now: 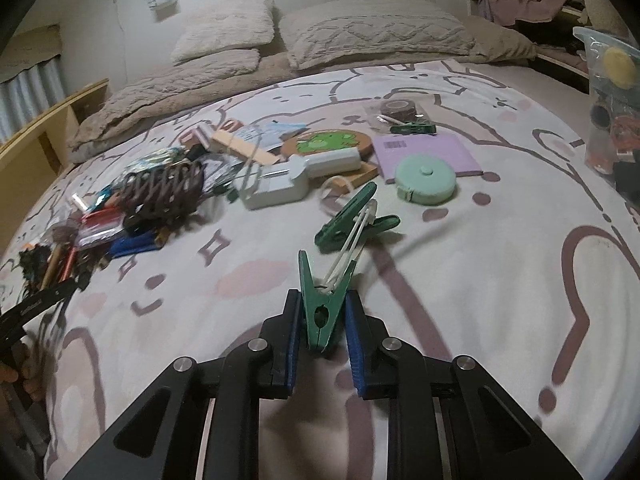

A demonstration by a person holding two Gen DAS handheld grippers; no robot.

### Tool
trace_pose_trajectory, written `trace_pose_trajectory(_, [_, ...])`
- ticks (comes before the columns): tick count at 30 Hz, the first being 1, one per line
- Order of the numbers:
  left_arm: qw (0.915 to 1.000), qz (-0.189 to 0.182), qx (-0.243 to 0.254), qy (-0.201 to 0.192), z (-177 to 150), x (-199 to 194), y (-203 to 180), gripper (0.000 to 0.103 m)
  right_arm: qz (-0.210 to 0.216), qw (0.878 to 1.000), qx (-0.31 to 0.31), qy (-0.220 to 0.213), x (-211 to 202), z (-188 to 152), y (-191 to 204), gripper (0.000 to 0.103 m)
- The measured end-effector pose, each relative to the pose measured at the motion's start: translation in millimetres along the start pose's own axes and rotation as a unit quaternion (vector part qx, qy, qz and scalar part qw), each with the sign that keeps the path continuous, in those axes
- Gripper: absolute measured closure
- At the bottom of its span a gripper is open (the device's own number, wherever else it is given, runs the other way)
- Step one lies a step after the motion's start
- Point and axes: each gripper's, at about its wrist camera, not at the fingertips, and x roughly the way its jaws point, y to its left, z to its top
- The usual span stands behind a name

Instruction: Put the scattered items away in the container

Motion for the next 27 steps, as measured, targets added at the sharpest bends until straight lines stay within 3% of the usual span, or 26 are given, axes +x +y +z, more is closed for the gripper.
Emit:
trace_pose_trajectory(6, [0.9997, 0.001, 0.019, -0.013, -19, -23, -10, 0.084, 0.014, 0.999, -0.01, -0.028, -26, -12, 11, 0.081])
trace_pose_trajectory(17, [0.9983, -0.036, 0.046, -0.005, -58, -63, -24, 0.084, 0.057, 0.998, -0.002, -0.017, -58, -43, 24, 0.081])
trace_pose_trajectory(27, [0.9962, -0.056, 0.066, 0.014, -96, -97, -29, 0.084, 0.06, 0.997, -0.043, -0.009, -86, -68, 39, 0.081])
